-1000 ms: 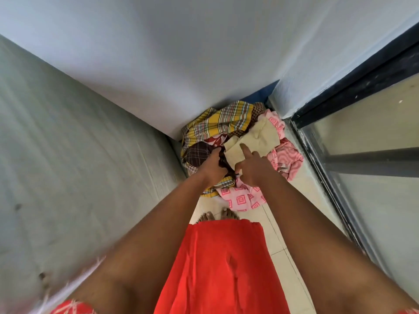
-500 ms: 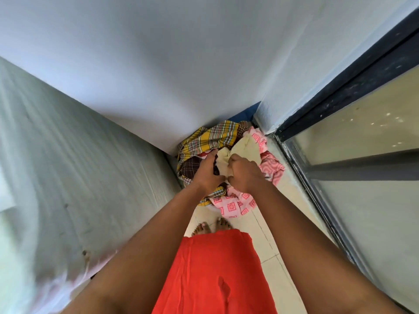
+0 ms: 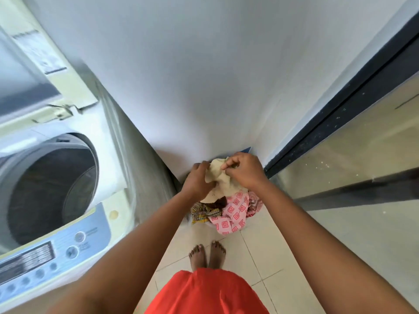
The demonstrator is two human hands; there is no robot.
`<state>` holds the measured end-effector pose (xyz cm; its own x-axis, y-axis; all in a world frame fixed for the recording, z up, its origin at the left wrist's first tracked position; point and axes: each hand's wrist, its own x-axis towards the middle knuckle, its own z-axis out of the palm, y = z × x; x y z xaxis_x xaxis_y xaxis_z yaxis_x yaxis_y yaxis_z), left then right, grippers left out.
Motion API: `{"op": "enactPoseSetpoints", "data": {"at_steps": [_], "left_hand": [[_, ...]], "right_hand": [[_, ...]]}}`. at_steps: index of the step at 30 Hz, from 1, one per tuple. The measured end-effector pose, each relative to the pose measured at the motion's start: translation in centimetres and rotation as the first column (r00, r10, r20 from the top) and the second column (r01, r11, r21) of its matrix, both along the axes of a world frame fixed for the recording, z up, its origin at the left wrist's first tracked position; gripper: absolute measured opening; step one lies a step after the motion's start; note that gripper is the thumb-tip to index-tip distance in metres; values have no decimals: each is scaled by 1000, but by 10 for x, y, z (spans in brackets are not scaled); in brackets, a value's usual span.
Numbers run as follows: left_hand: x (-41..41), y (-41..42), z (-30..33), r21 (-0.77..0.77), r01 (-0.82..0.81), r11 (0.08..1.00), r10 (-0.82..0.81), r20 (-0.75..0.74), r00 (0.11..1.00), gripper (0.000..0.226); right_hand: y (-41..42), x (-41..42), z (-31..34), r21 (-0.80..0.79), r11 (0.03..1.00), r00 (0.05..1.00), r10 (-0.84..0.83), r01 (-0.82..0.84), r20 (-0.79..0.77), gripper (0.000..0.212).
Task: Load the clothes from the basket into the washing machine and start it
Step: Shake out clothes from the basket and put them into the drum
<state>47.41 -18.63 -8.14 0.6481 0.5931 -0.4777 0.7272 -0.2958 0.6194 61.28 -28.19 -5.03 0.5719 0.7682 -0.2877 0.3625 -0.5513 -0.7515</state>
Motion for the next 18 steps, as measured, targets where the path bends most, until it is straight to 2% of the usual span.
{"op": "enactPoseSetpoints", "data": {"at_steps": [2,4,7,9,13,16,18], "left_hand": [[-5,1,17,90,-21,996,14,83,996,32],[-6,1,34,139,-59,988,32,188,982,19],[-10,-2,57,177,-109,978,48,318,947,16],[-11,-3,69,142,-155,978,81,426,901,18],[-16,-6,94,-84,-237,968,241,581,777,26],[-24,-6,111,-373,-230,899,427,629,649,27],[-29,-7,120,-562,-204,801,571,616,543,28]], "right_hand": [[-6,3,17,28,999,1000,-18,18,-7,9],[-11,4,28,66,997,999,-38,40,-24,14],[-17,1,37,156,987,998,-41,47,-43,24],[-19,0,41,188,982,1000,6,-7,7,43],[-25,0,49,113,985,990,118,-127,84,90],[-26,-3,53,77,975,978,206,-207,30,102],[-23,-9,59,168,956,966,252,-240,-55,99]]}}
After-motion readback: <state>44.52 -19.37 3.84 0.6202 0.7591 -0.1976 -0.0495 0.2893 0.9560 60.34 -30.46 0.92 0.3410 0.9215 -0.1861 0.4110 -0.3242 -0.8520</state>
